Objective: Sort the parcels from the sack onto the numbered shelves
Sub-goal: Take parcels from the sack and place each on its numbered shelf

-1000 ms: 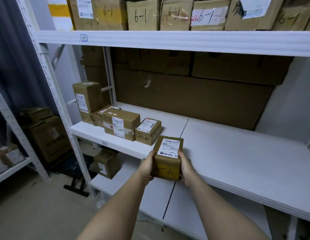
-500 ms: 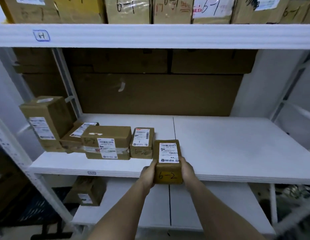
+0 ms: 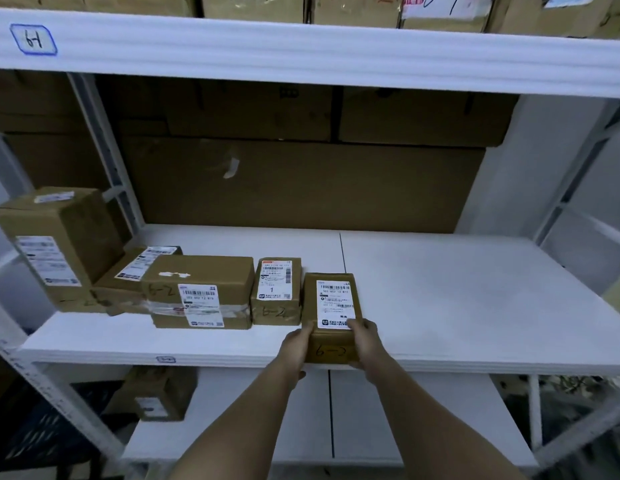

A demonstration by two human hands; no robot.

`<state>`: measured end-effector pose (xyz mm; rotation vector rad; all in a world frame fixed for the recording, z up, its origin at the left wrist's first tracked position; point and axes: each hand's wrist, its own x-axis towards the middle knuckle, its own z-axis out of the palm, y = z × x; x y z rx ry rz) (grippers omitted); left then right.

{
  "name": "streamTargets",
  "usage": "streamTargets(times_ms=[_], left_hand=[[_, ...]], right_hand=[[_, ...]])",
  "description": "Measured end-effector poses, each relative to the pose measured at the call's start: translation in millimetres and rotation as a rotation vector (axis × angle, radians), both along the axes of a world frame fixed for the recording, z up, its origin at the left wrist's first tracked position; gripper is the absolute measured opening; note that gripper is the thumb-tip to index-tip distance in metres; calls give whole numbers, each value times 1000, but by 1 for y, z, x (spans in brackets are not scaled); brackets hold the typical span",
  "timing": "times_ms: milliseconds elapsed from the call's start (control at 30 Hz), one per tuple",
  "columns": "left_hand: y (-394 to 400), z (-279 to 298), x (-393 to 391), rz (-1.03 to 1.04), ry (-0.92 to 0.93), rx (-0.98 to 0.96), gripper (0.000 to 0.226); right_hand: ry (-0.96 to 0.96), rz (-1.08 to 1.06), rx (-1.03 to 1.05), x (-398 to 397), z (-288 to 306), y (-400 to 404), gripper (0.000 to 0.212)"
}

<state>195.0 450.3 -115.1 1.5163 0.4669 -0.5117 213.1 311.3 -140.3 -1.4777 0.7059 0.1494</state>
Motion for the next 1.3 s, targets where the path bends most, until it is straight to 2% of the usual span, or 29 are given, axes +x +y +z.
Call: streamTargets(times_ms=[567, 800, 933, 1300], left_hand=[[-8, -4, 44, 112, 37, -108, 52], [-5, -7, 59, 155, 32, -41, 37], [-1, -11, 69, 199, 50, 9, 47], [0, -13, 73, 205, 78, 54, 46]], right_hand=[[-32, -39, -65, 64, 0, -3, 45], [-45, -24, -100, 84, 1, -6, 45], [-55, -14, -112, 90, 1, -5, 46], [-63, 13, -153, 88, 5, -4, 46]])
